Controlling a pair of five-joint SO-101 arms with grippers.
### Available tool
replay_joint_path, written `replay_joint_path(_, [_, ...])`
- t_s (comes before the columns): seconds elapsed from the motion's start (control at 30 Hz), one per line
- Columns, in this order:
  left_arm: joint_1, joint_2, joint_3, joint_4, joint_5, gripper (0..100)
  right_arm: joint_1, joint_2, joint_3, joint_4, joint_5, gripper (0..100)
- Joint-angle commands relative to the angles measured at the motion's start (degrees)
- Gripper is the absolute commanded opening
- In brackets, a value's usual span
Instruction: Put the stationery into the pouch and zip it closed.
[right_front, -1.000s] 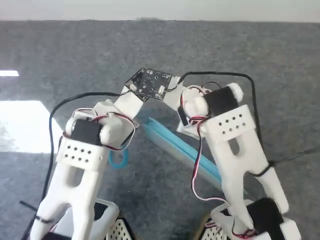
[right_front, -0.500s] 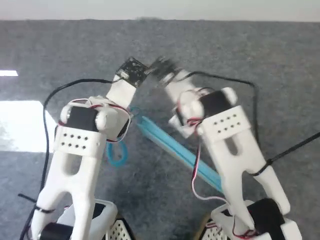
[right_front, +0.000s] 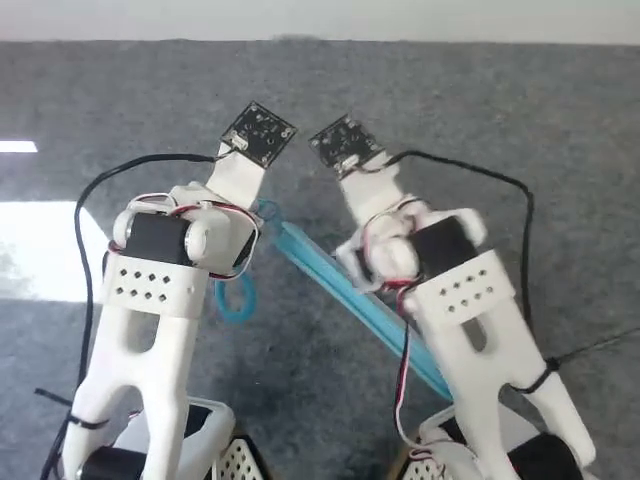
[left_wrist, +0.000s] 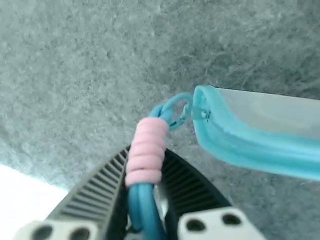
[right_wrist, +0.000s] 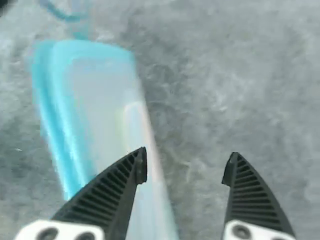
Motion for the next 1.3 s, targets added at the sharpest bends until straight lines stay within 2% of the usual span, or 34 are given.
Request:
replay_joint_path(0.0, [-0.6,-1.3,-3.5,0.1,1.4,4,-2.2,-0.9,2.5,-1.6,-2.7,25.2])
replay_joint_path(0.3, [-0.6,-1.2,-3.4,0.2,1.5,4,-2.3,-0.7,6.2,-3.0,-2.8,25.5])
replay_joint_path(0.53, [-0.6,6.2,-6.4,0.7,1.6,4,-5.3,-8.5,2.9,2.2,-1.1,25.6])
replay_joint_path(0.67, [-0.4,7.5,-9.4,1.0,2.6,4,-8.9,-9.7,6.9,-0.9,-0.4,25.6])
replay_joint_path(0.8, [-0.3,8.0,-10.9,1.8,2.7,4,-9.4,-9.7,10.5,-4.1,-0.4,25.6])
replay_joint_path(1.03, [-0.4,8.2,-11.2,2.1,2.8,4,-9.5,-15.2,3.9,1.5,-0.4,25.6])
replay_joint_path(1.27, [-0.2,13.8,-15.0,3.3,4.7,4,-12.5,-19.9,5.0,2.1,1.8,25.5])
